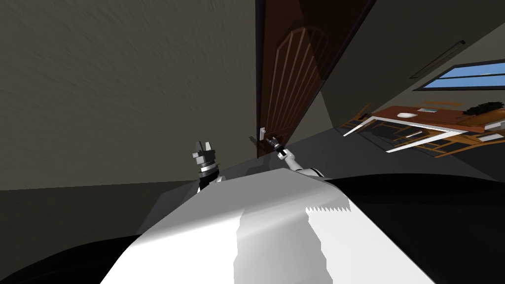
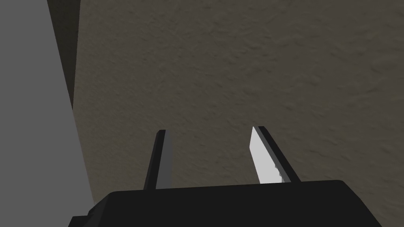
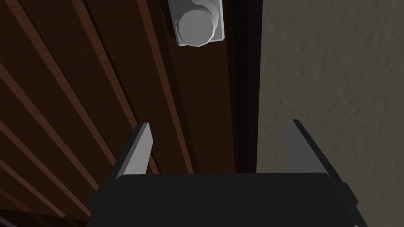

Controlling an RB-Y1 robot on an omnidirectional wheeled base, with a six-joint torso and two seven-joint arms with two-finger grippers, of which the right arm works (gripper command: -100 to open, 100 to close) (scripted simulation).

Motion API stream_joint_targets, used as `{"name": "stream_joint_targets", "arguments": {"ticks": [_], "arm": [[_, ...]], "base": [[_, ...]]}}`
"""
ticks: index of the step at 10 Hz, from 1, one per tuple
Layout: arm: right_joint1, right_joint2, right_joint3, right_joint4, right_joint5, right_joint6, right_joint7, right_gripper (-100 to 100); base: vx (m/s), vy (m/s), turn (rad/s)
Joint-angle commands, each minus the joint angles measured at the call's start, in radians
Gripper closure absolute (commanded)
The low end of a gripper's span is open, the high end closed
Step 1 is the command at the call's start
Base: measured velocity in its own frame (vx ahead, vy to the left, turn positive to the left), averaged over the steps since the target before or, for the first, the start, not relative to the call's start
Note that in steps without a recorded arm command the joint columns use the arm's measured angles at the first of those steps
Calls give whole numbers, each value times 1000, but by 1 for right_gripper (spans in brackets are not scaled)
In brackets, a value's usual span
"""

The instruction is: Pull the door open

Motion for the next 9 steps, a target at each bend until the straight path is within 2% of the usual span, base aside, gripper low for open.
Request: {"name": "stream_joint_targets", "arguments": {"ticks": [1,4,6,9], "arm": [[-19,-8,-4,37,12,-7,19,-100],[-48,-21,-12,100,34,-16,52,-100],[-43,-16,-14,91,30,-15,52,-100],[-45,-11,-21,95,28,-11,60,-100]], "base": [[83,13,-9],[81,14,-10],[80,7,11],[177,15,29]]}}
